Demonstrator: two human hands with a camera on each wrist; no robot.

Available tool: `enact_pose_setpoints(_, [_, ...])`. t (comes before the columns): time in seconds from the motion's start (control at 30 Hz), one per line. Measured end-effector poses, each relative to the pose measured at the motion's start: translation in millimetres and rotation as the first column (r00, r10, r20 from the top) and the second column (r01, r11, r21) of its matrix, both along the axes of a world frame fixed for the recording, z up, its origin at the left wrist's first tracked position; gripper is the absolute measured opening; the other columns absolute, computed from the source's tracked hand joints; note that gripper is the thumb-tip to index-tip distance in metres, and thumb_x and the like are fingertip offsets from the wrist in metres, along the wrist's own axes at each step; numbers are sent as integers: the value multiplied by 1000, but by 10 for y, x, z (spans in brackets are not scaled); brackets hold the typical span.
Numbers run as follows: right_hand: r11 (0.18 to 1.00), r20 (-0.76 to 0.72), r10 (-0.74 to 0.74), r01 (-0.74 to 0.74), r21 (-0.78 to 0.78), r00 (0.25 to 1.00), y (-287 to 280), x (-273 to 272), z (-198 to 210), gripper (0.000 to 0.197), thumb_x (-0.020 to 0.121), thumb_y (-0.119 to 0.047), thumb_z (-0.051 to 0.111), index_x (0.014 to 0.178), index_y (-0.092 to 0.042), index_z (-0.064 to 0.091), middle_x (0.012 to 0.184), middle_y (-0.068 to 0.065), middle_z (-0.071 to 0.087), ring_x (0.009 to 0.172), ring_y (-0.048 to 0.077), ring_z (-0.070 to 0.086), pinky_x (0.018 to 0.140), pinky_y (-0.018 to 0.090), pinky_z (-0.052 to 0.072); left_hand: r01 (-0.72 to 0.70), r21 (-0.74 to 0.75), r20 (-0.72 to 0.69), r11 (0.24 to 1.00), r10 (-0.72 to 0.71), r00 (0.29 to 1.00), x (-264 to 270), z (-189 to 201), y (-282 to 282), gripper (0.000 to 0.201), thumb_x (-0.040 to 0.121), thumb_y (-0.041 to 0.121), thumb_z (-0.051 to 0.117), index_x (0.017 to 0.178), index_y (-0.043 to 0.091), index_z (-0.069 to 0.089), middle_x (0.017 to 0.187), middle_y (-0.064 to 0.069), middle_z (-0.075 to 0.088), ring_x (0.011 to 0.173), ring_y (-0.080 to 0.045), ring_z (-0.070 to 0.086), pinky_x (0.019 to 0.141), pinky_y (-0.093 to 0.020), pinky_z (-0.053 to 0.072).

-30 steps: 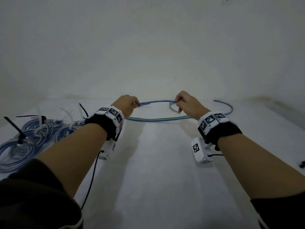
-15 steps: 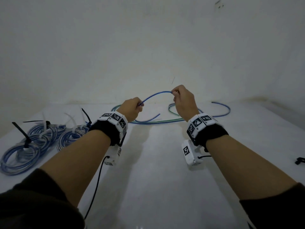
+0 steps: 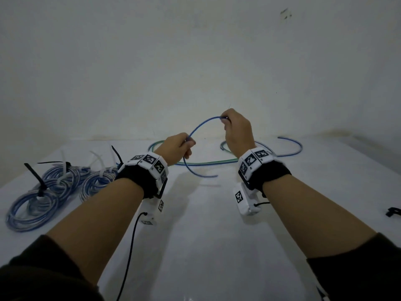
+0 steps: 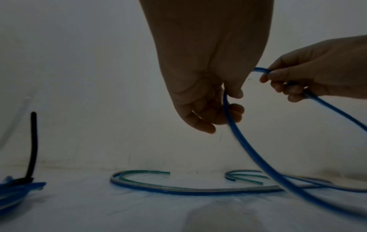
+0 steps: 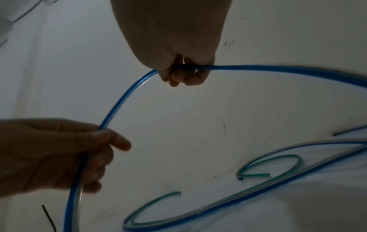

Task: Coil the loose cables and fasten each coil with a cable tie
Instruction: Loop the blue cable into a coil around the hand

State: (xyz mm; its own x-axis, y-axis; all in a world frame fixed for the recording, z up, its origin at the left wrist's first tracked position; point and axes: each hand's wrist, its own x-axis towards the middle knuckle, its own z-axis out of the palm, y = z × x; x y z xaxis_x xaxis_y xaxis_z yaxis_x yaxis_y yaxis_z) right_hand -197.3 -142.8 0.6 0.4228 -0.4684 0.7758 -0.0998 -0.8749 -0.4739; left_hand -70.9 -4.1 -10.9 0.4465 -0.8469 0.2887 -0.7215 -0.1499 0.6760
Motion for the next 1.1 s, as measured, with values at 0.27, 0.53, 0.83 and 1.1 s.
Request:
enact_pose_setpoints(0.27, [879, 135, -77, 3, 476, 988, -106, -1, 89, 5, 95, -6, 41, 92, -10, 40, 84, 12, 57, 69, 19, 51, 54, 14, 37, 165, -20, -456, 986, -156, 876, -14, -13, 99, 23, 100, 15, 38, 84, 12, 54, 80, -5, 64, 86, -20, 66, 89, -38, 51])
enact_pose_setpoints(0.53, [869, -78, -151, 170, 464, 985, -132, -1, -8, 8, 94, -16, 51, 86, -13, 51, 92, 14, 58, 77, 28, 52, 65, 32, 40, 14, -364, -603, 931, -247, 759, -59, 247, 91, 32, 100, 15, 29, 88, 8, 57, 59, 1, 35, 51, -11, 35, 56, -22, 40])
enact_pose_setpoints(0.83, [956, -304, -23, 110, 273, 952, 17, -43, -103, 16, 91, -10, 55, 91, 0, 68, 88, 15, 65, 77, 23, 54, 60, 18, 34, -33, -477, -551, 878, -269, 790, -102, 306, 114, 22, 101, 21, 37, 96, 12, 57, 65, 1, 58, 55, -12, 56, 70, -29, 57])
enact_pose_setpoints(1.1, [990, -607, 129, -139, 32, 784, 209, -20, -158, 22, 90, -17, 57, 106, -11, 70, 89, 4, 49, 93, 23, 53, 73, 22, 32, -80, -427, -475, 901, -148, 867, -30, 273, 22, 24, 96, 0, 32, 95, 7, 54, 70, 1, 44, 57, -10, 37, 56, -21, 35])
